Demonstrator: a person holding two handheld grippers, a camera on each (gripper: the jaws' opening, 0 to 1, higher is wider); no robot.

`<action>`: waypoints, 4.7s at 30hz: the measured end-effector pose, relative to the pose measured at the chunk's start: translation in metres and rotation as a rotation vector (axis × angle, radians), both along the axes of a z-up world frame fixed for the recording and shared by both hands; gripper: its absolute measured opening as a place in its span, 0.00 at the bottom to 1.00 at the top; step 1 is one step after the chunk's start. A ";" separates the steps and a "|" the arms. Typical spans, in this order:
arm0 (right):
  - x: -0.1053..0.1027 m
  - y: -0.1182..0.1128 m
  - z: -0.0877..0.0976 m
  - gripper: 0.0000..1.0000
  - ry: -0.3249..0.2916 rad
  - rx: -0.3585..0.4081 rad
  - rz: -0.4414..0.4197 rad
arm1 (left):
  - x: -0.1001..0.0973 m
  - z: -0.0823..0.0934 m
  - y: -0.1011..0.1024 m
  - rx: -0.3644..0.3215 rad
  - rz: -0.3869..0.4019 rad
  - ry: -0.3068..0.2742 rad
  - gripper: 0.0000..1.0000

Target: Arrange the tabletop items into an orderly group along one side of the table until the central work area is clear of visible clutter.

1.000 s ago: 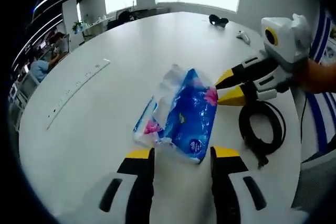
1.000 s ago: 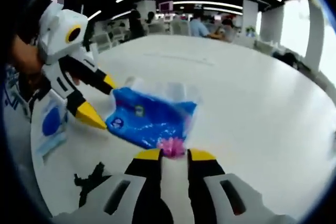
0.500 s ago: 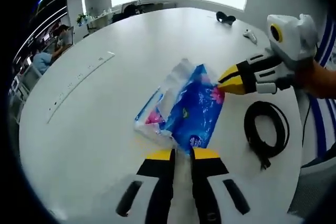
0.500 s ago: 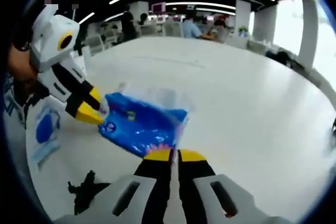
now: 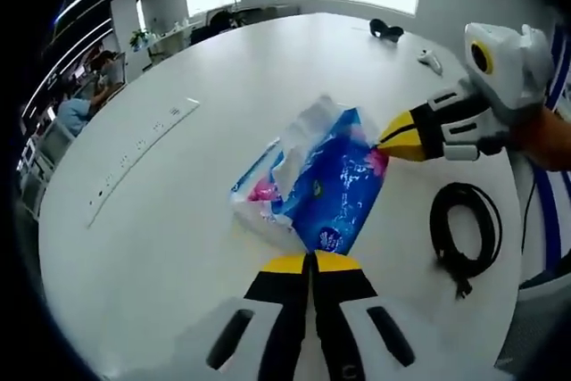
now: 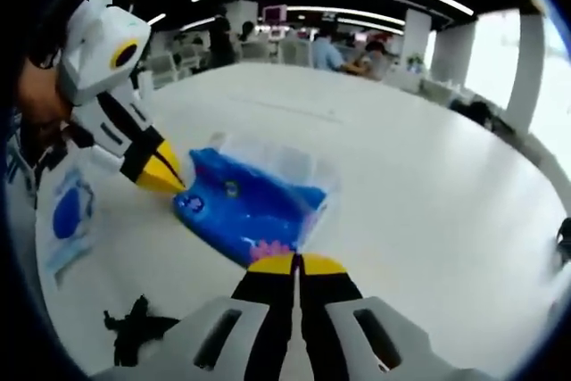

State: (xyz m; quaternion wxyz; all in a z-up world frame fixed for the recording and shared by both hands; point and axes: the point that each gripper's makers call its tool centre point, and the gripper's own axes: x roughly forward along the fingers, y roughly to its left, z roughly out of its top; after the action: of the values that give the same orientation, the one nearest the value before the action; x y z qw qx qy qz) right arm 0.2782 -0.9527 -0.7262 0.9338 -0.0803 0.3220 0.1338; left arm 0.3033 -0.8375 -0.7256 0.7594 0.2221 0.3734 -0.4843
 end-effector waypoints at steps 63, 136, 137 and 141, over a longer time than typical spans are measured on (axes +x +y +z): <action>-0.005 0.030 0.058 0.57 -0.114 0.090 0.039 | 0.007 0.063 0.017 -0.074 0.014 -0.171 0.41; -0.086 0.145 0.109 0.84 -0.120 0.130 0.167 | -0.073 0.099 0.197 -0.144 0.308 -0.252 0.90; -0.085 0.146 0.108 0.83 -0.119 0.130 0.170 | -0.074 0.096 0.200 -0.134 0.307 -0.250 0.90; -0.087 0.155 0.101 0.78 -0.100 0.159 0.147 | -0.080 0.093 0.209 -0.127 0.305 -0.243 0.88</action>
State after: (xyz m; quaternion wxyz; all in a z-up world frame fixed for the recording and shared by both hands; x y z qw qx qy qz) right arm 0.1914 -0.7975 -0.6252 0.9398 -0.0358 0.2567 0.2227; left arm 0.2232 -0.6289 -0.6323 0.8758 0.1716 0.2769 -0.3560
